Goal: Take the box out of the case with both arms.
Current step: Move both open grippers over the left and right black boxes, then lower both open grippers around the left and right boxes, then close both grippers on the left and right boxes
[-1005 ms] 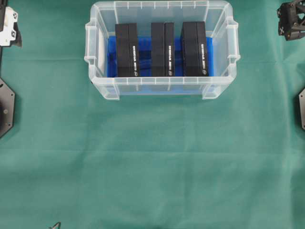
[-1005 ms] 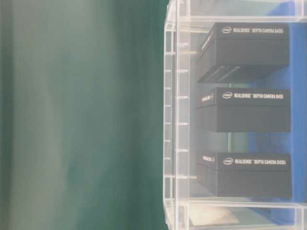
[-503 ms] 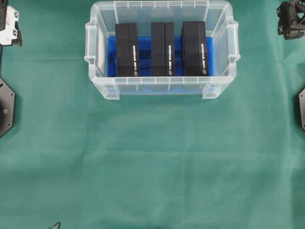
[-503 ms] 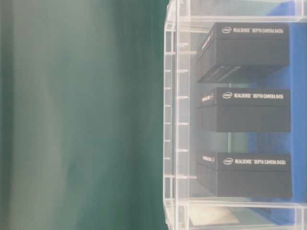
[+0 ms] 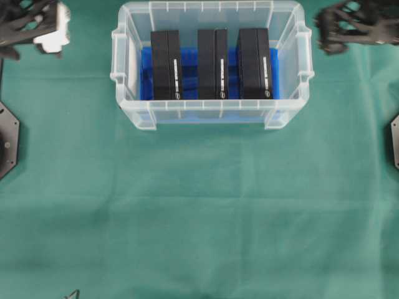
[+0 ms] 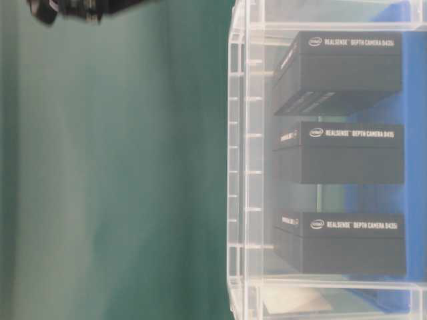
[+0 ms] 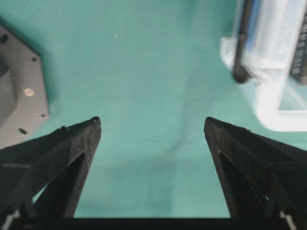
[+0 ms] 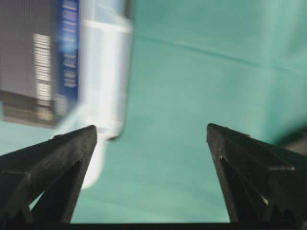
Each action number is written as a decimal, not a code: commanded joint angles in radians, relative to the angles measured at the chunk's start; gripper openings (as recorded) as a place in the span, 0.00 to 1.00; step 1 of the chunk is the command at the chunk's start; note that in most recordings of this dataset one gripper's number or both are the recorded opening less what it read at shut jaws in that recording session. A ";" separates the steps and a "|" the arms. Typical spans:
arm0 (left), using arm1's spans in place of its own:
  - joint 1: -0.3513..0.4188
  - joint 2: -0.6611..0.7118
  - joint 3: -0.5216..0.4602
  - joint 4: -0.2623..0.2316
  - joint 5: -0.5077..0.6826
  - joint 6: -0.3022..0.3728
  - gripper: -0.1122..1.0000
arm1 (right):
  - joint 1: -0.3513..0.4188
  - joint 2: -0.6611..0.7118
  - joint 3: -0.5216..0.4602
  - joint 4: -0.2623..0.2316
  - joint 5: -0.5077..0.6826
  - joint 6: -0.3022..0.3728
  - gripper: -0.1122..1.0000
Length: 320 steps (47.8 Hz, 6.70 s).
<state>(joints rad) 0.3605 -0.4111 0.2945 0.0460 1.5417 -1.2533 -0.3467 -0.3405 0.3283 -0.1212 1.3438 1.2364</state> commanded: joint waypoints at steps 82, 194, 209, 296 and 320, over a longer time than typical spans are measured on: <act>-0.061 0.518 -0.485 0.008 -0.083 0.064 0.86 | 0.052 0.327 -0.321 -0.006 -0.101 0.003 0.97; -0.067 0.528 -0.480 0.012 -0.107 0.081 0.86 | 0.052 0.333 -0.319 -0.006 -0.100 0.002 0.97; -0.067 0.528 -0.476 0.012 -0.110 0.081 0.86 | 0.052 0.333 -0.313 -0.006 -0.100 0.002 0.97; -0.021 0.617 -0.184 0.015 -0.393 0.072 0.86 | 0.021 0.417 -0.077 -0.018 -0.333 0.003 0.97; -0.029 0.615 -0.187 0.000 -0.341 0.115 0.75 | 0.021 0.419 -0.075 -0.018 -0.318 0.009 0.90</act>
<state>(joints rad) 0.3252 0.2132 0.1012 0.0430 1.1766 -1.1459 -0.3068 0.0859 0.2500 -0.1365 1.0124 1.2471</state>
